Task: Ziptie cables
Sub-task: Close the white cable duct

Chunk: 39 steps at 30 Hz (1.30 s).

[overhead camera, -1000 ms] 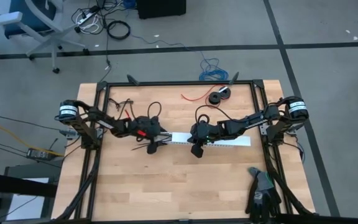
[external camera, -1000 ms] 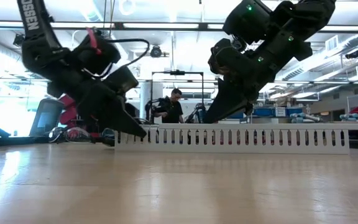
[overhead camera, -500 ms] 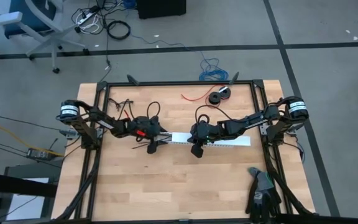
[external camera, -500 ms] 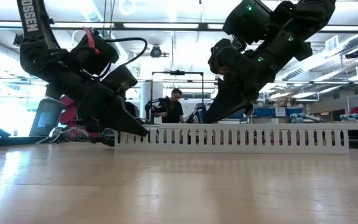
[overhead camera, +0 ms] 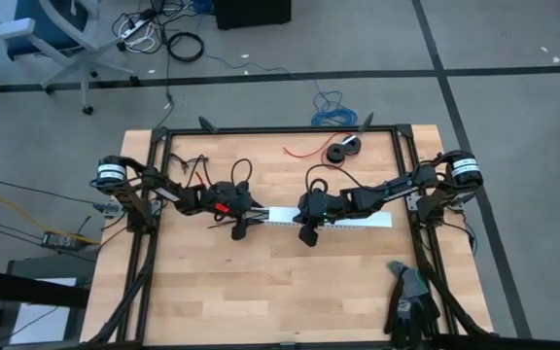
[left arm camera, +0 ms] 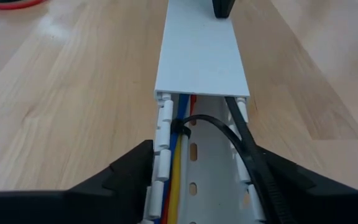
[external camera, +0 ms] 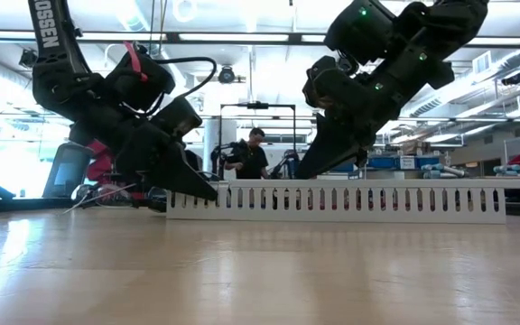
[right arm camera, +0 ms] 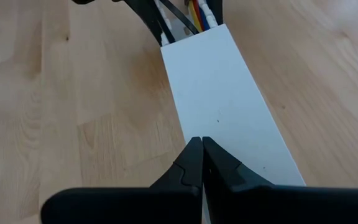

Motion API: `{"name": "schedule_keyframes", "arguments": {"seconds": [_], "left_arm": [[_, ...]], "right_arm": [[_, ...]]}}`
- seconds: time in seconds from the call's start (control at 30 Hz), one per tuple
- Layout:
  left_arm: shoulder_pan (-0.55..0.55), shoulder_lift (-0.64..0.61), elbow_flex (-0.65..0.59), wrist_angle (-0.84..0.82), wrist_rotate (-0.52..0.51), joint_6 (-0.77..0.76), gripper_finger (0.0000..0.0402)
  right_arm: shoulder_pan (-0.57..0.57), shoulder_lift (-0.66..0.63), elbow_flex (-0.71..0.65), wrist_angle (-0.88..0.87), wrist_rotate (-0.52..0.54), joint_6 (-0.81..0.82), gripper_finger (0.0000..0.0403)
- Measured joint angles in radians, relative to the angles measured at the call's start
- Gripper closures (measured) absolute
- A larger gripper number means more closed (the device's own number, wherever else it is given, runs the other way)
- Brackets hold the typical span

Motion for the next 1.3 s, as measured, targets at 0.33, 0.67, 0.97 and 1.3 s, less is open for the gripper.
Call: {"name": "schedule_keyframes", "arguments": {"seconds": [0.33,0.67,0.97,1.3], "left_arm": [[0.0,0.0,0.002,-0.002,0.008,-0.009,0.0167],[0.0,0.0,0.002,-0.004,0.008,-0.015,0.0167],[0.0,-0.001,-0.001,-0.004,0.005,-0.023,0.0167],[0.0,0.0,-0.002,0.009,0.007,-0.035,0.0167]], "right_arm": [[0.01,-0.114,-0.006,-0.021,0.007,-0.053,0.0403],[0.068,-0.28,-0.003,-0.426,0.099,0.097,0.0403],[0.022,-0.076,0.002,-0.184,-0.001,0.084,0.0403],[-0.006,-0.029,0.003,-0.086,-0.02,0.028,0.0403]]}}
